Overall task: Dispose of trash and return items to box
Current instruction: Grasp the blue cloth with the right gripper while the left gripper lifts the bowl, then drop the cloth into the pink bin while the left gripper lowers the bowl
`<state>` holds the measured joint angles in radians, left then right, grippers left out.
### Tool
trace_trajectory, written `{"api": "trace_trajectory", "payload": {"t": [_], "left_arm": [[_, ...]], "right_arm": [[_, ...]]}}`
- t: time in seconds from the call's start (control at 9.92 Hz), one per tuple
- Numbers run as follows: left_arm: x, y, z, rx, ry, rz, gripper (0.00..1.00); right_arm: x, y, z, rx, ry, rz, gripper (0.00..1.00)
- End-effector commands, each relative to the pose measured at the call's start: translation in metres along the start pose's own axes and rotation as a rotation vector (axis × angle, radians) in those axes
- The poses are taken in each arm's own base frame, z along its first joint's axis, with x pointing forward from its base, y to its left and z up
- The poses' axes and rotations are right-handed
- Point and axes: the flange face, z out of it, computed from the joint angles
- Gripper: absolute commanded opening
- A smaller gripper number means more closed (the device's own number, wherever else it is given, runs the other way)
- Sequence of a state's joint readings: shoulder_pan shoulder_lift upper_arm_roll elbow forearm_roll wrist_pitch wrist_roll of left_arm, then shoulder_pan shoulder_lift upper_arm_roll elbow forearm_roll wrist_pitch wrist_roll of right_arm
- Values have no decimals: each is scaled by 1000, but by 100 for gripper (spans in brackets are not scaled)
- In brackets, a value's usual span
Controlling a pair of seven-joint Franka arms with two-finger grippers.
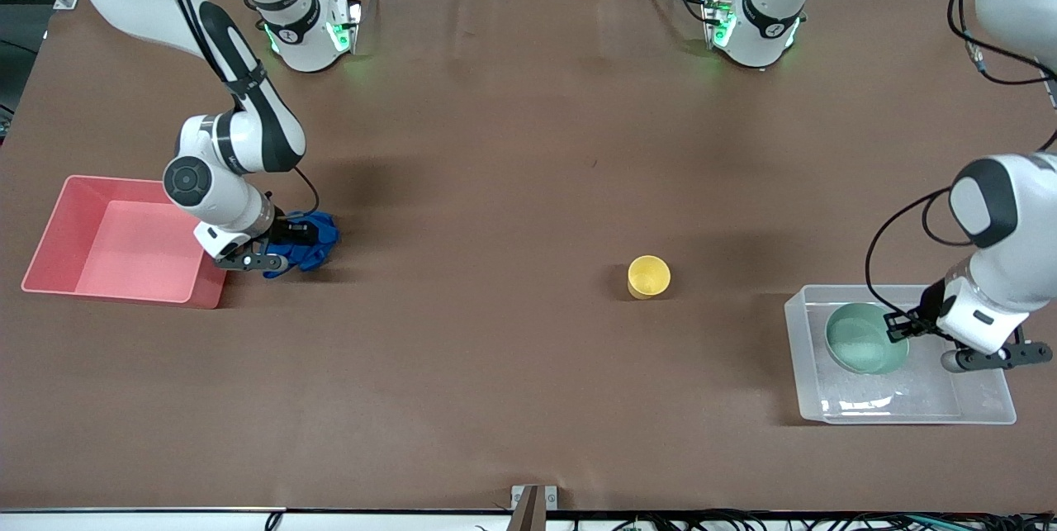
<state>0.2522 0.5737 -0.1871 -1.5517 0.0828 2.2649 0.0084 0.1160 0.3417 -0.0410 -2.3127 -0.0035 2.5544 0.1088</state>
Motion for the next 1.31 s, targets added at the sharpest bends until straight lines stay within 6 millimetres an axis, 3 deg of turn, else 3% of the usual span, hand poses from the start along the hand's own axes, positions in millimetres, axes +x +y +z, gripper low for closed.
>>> {"api": "trace_trajectory", "payload": {"t": [0.0,0.1,0.3,0.5,0.71,0.81,1.01,1.11,1.21], "left_arm": [[12,-18,54,-8,-37,82,0],[12,-23,69,-11,-47,82,0],[6,-29,92,-14,-72,92,0],[0,-37,114,-14,-95,86,1],[1,-43,124,3,-64,88,12],[0,-43,129,10,-61,96,25],[6,-41,117,17,-34,98,90],[13,-33,91,27,-9,111,100],[15,-29,74,25,-7,107,100]], "right_arm": [[-11,2,0,5,-10,16,15],[-10,4,-1,5,-10,16,8],[-12,5,-7,2,-45,17,3],[-9,8,-40,4,-48,21,1],[3,23,-92,7,-93,47,1],[8,27,-121,7,-109,54,1],[17,46,-166,0,-111,75,1],[22,70,-183,8,-78,96,1],[25,93,-197,15,-50,93,1]]}}
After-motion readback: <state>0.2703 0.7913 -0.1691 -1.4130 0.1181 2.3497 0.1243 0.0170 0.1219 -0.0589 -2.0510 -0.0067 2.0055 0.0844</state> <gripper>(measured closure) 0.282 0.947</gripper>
